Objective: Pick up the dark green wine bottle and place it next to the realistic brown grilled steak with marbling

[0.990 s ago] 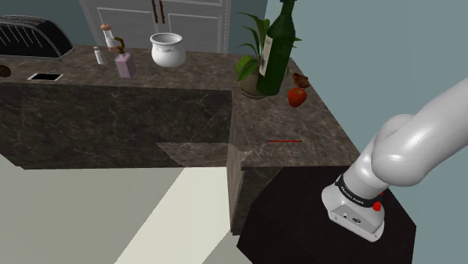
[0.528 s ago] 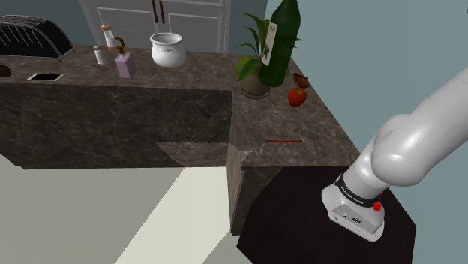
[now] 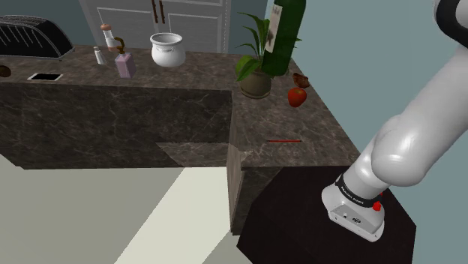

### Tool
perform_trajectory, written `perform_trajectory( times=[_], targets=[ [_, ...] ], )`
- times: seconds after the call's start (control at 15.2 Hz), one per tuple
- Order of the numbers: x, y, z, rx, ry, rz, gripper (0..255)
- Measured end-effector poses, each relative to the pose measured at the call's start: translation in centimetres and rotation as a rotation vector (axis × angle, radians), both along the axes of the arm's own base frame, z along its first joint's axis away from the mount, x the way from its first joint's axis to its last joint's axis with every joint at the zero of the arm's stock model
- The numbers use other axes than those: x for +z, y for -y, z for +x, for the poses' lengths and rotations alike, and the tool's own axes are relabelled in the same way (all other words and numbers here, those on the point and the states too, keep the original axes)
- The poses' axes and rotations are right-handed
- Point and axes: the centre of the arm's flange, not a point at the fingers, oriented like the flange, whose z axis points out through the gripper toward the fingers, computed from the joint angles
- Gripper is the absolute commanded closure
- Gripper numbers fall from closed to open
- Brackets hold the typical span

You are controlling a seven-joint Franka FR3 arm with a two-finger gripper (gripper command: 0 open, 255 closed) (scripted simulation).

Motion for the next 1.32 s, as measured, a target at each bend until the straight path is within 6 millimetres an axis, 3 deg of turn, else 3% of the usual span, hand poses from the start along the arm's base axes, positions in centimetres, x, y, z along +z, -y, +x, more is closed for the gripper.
perform_trajectory(
  times=[0.2,0.33,1.32],
  targets=[
    [1.7,0.0,0.0,0.000,0.001,0.000,255],
    [1.3,1.6,-0.2,-0.001,-0.003,0.000,255],
    [-7.0,19.0,-0.3,-0.002,-0.001,0.000,255]
  ],
)
